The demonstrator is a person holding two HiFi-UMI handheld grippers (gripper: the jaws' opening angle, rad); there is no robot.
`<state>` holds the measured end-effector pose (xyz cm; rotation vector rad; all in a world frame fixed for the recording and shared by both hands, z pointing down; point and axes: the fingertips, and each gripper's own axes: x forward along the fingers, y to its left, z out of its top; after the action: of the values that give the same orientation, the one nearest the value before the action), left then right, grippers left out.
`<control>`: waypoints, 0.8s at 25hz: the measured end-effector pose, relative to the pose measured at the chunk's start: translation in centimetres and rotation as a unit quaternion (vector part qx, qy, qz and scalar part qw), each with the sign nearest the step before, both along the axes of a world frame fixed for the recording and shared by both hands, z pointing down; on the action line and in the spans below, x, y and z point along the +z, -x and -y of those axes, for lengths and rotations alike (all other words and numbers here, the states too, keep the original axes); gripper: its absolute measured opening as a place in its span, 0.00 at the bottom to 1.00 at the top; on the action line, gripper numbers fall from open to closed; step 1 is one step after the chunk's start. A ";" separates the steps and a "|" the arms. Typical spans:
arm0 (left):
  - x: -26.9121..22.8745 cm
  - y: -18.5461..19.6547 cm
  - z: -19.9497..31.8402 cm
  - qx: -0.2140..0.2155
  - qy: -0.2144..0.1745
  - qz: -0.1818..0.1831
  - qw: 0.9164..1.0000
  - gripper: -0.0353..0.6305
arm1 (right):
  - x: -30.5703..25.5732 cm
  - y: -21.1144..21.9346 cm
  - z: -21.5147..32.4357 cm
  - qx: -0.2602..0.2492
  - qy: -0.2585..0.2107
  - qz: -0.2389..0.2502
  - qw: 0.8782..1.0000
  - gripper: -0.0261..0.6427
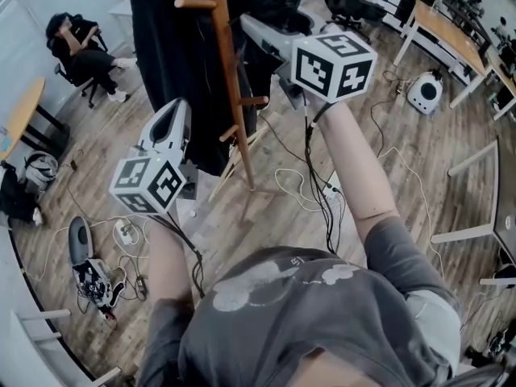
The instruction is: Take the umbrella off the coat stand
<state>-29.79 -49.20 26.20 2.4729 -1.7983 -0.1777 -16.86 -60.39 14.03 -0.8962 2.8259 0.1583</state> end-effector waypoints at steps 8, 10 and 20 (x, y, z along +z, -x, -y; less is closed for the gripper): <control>-0.3 -1.1 -1.1 0.009 -0.002 -0.005 1.000 0.06 | -0.1 -1.4 -1.5 0.010 0.001 0.005 1.000 0.46; -0.6 -1.3 -1.3 0.010 -0.005 -0.007 1.000 0.06 | 0.2 -1.7 -2.0 0.011 0.002 0.002 1.000 0.46; 0.1 -4.1 -3.9 0.015 0.001 -0.013 1.000 0.06 | 2.9 -3.0 -5.9 -0.003 0.013 0.009 1.000 0.46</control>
<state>-25.65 -45.28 26.30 2.4832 -1.7484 -0.2039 -13.86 -54.45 16.88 -0.8907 2.8204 0.1131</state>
